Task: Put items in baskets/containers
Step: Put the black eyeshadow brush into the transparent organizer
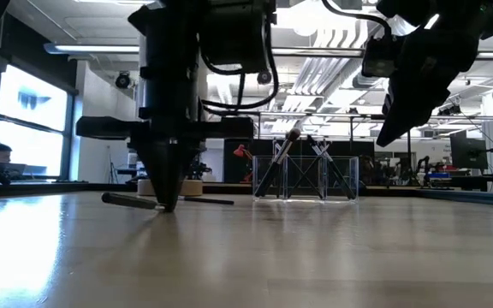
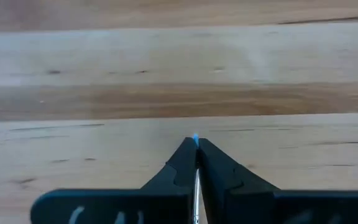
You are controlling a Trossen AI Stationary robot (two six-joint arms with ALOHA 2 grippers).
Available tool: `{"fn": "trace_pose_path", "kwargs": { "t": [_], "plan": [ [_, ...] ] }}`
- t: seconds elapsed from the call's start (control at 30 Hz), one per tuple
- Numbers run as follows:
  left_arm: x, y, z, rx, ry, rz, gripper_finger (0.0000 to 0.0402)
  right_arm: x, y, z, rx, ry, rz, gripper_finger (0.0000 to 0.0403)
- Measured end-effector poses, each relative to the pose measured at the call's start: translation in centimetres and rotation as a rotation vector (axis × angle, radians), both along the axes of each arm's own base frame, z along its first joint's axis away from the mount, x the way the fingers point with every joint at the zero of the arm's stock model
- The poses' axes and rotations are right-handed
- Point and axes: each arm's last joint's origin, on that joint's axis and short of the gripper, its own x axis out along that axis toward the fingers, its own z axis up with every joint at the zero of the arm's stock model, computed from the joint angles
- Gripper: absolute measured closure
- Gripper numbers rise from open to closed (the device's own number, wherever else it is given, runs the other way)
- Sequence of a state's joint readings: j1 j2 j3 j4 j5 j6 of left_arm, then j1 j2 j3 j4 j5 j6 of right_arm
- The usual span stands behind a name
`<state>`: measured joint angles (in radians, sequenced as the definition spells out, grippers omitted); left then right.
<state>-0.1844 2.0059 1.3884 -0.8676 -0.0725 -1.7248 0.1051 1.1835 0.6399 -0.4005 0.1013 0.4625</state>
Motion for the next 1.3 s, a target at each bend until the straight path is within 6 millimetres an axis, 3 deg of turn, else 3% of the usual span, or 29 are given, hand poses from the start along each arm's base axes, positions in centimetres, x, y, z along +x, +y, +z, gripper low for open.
{"fn": "trace_pose_path", "kwargs": {
  "t": [0.53,0.7,1.0,1.3],
  "plan": [
    [2.2,-1.0,5.5,0.448,-0.197,0.016,0.0401,-0.7,-0.1,-0.5,-0.015,0.086,0.017,0.0402],
    [3.1,-0.5,8.1,0.643,-0.252,-0.097,0.0402,-1.0,-0.1,-0.6,-0.004,0.122,-0.01,0.0402],
    [7.1,5.3,13.0,0.807,-0.502,-0.381,0.0401,-1.1,-0.2,-0.7,0.006,0.128,-0.101,0.0402],
    [8.2,13.4,14.2,0.804,-0.659,-0.596,0.0401,-1.6,0.8,-0.7,-0.018,0.108,-0.277,0.0402]
  ]
}}
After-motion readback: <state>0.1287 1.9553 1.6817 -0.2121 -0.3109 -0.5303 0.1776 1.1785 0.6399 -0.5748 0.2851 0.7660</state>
